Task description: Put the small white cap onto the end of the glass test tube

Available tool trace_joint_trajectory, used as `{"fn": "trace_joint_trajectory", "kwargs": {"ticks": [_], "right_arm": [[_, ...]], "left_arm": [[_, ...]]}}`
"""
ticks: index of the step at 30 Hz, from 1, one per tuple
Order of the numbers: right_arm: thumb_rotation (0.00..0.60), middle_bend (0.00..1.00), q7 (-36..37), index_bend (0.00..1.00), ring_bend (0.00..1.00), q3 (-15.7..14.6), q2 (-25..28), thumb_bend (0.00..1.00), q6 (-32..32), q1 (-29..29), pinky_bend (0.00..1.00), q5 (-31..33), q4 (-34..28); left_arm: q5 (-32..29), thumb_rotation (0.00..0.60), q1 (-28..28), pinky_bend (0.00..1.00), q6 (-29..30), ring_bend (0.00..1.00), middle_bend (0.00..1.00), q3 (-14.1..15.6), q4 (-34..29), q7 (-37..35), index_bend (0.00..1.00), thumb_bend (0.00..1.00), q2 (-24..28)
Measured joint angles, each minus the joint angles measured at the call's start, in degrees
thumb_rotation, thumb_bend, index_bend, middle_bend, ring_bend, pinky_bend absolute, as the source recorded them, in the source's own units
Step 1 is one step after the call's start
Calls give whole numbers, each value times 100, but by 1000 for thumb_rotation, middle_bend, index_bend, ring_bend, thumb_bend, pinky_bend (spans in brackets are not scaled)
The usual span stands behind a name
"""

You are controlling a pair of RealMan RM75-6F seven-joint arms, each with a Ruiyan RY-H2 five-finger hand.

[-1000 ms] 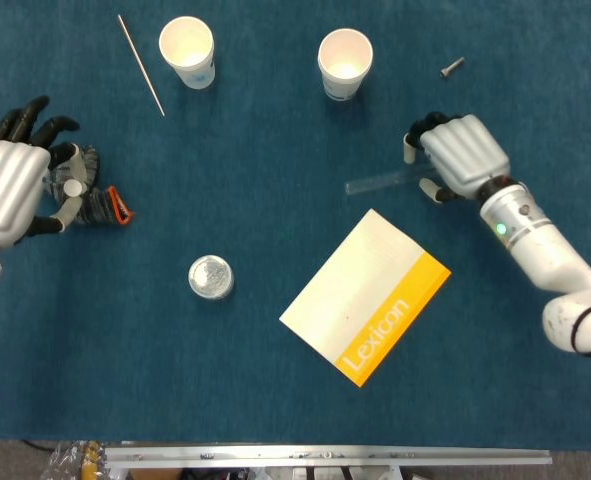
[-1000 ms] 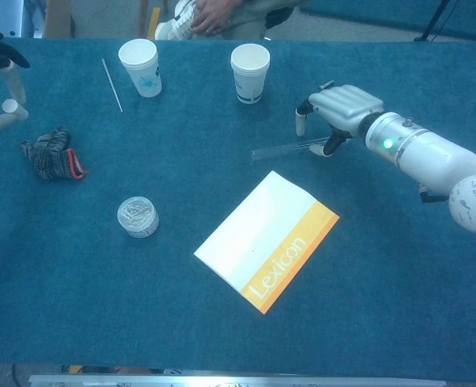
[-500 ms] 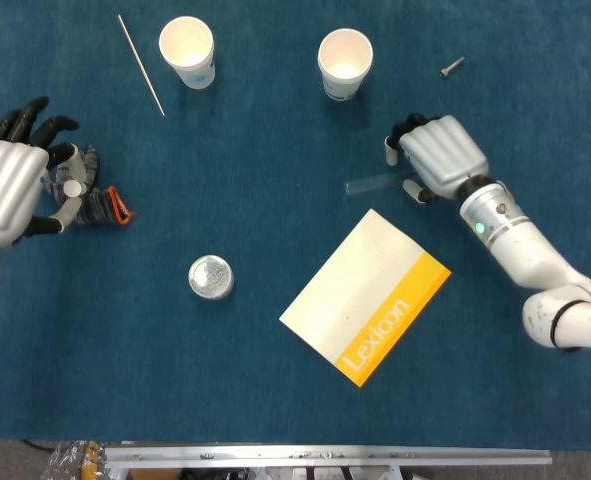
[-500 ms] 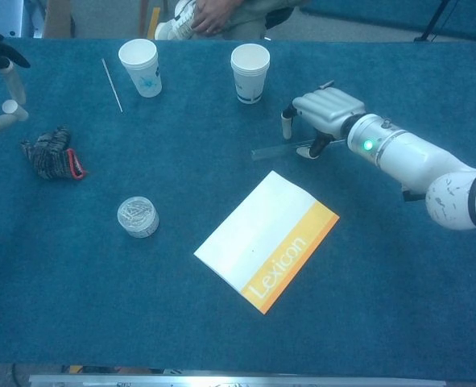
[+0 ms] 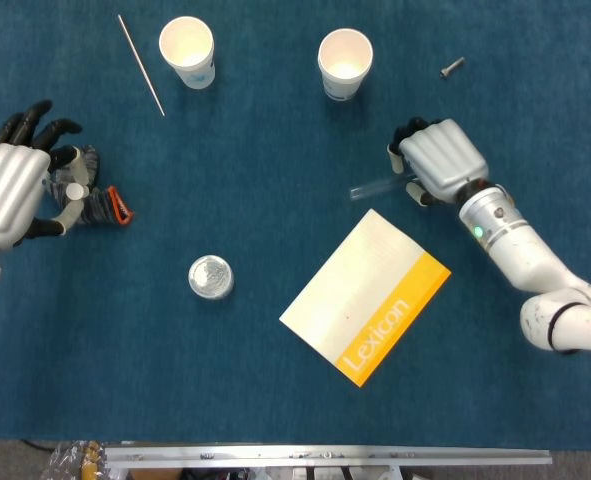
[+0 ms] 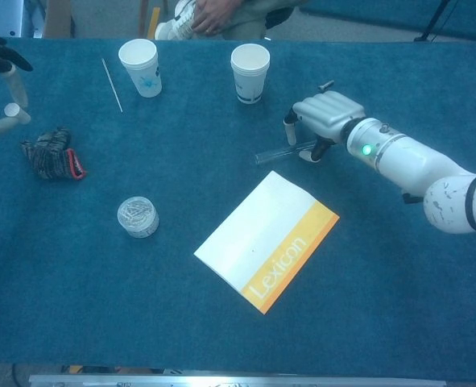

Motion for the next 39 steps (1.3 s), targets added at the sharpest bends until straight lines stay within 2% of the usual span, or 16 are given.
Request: {"fn": "trace_joint_trajectory", "kwargs": {"ticks": [22,34,39], "right_arm": [[600,320,-203,495,214,-112,-117,268,27,67,384,118,150],[600,326,-148,604,214,-60,-105,284,149,43,383,131,57],[600,337,150,622,214,33,0,296,232,-45,383,110,-149]], "left_arm": [[74,600,0,0,-85,0,186,6,118,-181,544,351,-82],[100,600,22,0,-81,0,186,7,158,-271,545,351,-103],[101,600,17,0,-66,0,186,-34,155,-325,545,351,-80]]}}
